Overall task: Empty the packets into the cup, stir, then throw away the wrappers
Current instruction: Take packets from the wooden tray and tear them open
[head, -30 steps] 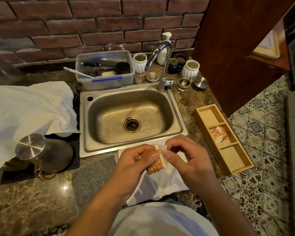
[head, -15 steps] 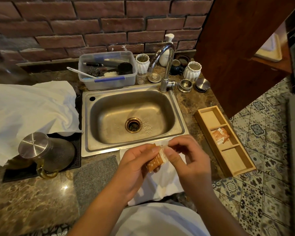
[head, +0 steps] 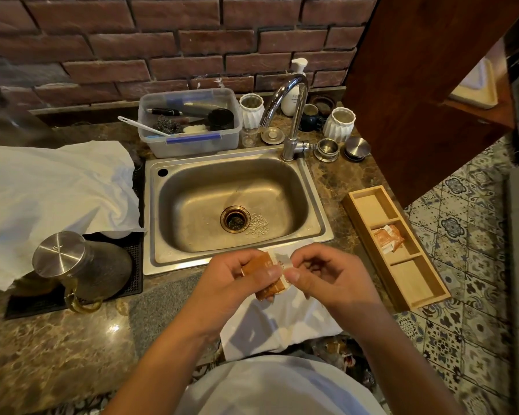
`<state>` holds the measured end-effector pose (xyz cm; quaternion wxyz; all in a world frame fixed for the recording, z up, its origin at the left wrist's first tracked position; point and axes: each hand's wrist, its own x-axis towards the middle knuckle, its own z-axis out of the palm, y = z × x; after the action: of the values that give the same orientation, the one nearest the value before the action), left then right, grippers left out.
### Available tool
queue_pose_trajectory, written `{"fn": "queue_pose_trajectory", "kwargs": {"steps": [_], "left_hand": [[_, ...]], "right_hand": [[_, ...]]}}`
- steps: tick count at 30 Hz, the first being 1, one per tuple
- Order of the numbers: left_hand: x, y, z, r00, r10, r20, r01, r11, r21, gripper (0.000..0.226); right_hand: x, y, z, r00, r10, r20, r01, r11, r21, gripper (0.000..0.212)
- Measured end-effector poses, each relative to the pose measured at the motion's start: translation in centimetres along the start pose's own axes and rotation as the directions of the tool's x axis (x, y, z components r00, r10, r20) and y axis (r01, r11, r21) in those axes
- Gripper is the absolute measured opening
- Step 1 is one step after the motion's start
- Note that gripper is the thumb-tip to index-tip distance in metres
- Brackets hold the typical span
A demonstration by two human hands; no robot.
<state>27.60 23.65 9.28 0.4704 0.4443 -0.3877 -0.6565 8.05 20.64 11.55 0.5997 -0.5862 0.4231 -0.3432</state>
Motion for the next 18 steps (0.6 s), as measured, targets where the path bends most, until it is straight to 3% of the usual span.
{"fn": "queue_pose_trajectory", "kwargs": {"steps": [8,15,18], "left_hand": [[-0.1,-0.1,-0.1,0.999,0.034,0.031,-0.036,0.996,0.084,0.012],[-0.1,-1.3,1.2,1.0,-0.017,-0.009,0.014,0.964,-0.266,0.017],[0.0,-1.5,1.2,0.997,-0.077,0.0,0.072,0.928,-0.365,0.022]], "right_hand": [[-0.1,-0.3,-0.5,1.0,0.015,0.025,-0.014,0.998,-0.054,0.019],[0.3,0.1,0.8,0.995,-0.083,-0.053,0.086,0.995,0.055,0.01],[0.3,0.4,1.3,0.982,-0.156,-0.108,0.148,0.986,-0.077,0.007]]}}
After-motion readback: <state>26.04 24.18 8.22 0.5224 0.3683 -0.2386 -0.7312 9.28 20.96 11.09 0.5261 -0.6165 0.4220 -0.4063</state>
